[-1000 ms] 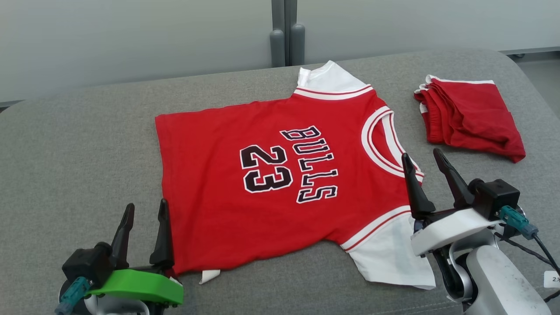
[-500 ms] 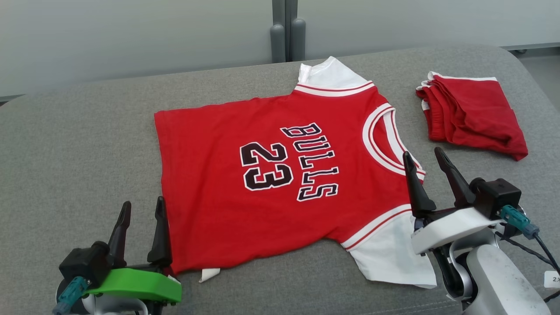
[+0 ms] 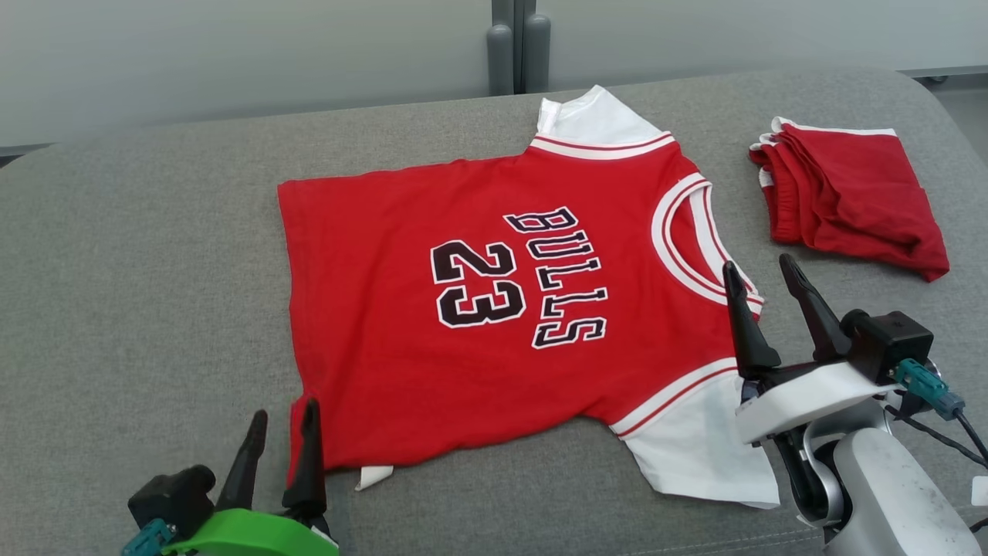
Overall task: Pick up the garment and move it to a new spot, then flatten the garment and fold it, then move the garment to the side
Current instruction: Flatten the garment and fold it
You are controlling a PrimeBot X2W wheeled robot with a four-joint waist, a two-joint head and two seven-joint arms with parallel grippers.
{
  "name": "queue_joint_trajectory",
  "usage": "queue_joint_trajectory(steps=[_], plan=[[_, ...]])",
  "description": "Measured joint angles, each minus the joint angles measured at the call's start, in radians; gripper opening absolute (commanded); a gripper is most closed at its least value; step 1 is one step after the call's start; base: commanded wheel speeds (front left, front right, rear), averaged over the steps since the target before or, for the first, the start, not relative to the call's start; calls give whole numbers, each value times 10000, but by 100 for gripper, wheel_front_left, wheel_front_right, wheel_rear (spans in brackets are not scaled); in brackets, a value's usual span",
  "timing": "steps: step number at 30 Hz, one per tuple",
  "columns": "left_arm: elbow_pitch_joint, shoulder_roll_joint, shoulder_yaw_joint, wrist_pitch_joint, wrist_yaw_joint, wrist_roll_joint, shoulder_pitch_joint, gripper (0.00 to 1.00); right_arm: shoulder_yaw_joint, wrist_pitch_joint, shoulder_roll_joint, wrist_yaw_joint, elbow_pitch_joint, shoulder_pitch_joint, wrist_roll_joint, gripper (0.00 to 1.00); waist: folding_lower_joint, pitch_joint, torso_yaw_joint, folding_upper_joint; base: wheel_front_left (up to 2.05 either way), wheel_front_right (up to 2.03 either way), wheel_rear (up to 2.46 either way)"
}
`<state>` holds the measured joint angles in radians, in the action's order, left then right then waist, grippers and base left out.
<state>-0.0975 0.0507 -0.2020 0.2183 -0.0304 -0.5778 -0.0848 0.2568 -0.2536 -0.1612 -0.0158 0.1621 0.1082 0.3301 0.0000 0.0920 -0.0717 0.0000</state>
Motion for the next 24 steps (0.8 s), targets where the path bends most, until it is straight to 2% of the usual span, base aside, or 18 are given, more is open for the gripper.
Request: queue_joint_trajectory(steps=[9,17,24], plan=[[-385,-4,-245,-1227,140,-1208,-657,100,-192,-2,6,67,-36,-4,-58,100,0,206,115,0,0,0,0],[-650,-2,-182,-1653,224,-2004,-695,100,-190,-8,40,190,-19,-4,-159,100,0,258,137,0,0,0,0],[-907,-6,107,-1837,224,-2769,-679,100,-109,-8,107,364,21,4,-245,100,0,299,-100,0,0,0,0]])
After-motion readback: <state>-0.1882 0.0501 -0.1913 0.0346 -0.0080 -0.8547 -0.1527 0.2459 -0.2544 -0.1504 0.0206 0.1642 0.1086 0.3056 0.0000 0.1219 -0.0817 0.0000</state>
